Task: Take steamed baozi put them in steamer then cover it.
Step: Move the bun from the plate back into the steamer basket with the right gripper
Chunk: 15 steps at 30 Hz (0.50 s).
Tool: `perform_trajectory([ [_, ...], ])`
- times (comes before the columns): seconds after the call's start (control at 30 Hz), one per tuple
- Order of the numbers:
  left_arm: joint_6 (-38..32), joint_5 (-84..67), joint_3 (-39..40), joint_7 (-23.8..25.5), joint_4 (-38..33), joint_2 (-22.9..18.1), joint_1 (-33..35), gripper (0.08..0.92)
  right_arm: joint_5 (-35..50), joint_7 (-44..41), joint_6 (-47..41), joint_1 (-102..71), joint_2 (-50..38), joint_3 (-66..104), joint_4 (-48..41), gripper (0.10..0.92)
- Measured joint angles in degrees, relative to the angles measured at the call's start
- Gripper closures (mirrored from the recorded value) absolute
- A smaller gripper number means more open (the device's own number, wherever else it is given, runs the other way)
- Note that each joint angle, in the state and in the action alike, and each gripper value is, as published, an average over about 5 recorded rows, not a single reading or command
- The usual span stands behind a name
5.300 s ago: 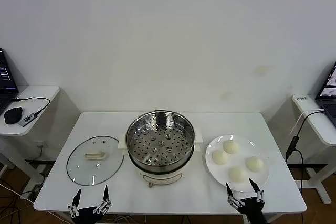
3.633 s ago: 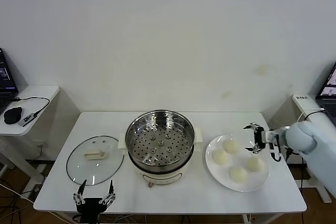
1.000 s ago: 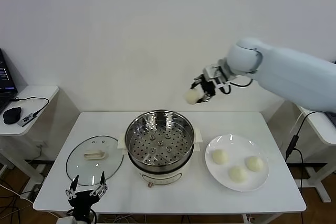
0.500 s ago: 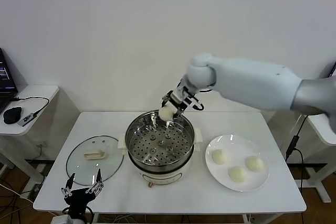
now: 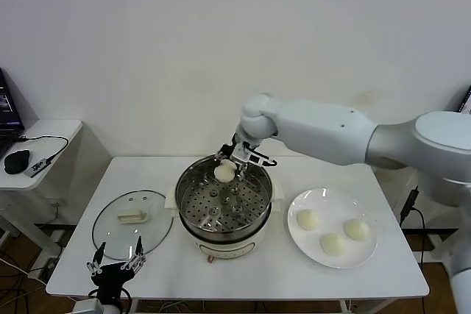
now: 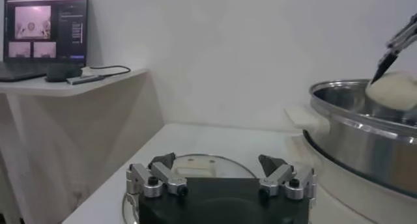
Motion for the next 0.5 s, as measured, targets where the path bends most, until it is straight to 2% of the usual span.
perform_trajectory([
  [0.17, 0.00, -0.01, -0.14, -0.01, 0.07, 0.17, 0.03, 0.177, -1.90, 0.24, 1.48, -1.13, 0.95, 0.04, -1.60, 0.391],
  [0.37, 0.01, 0.03, -0.09, -0.02, 0.06, 0.13, -0.15, 0.177, -3.18, 0.77, 2.78, -1.50, 1.36, 0.40, -2.70, 0.243],
  [0.5, 0.15, 0.08, -0.04, -0.01, -0.06, 0.14, -0.21, 0.177, -3.10, 0.59, 3.01, -0.83, 1.22, 0.39, -2.49, 0.206],
])
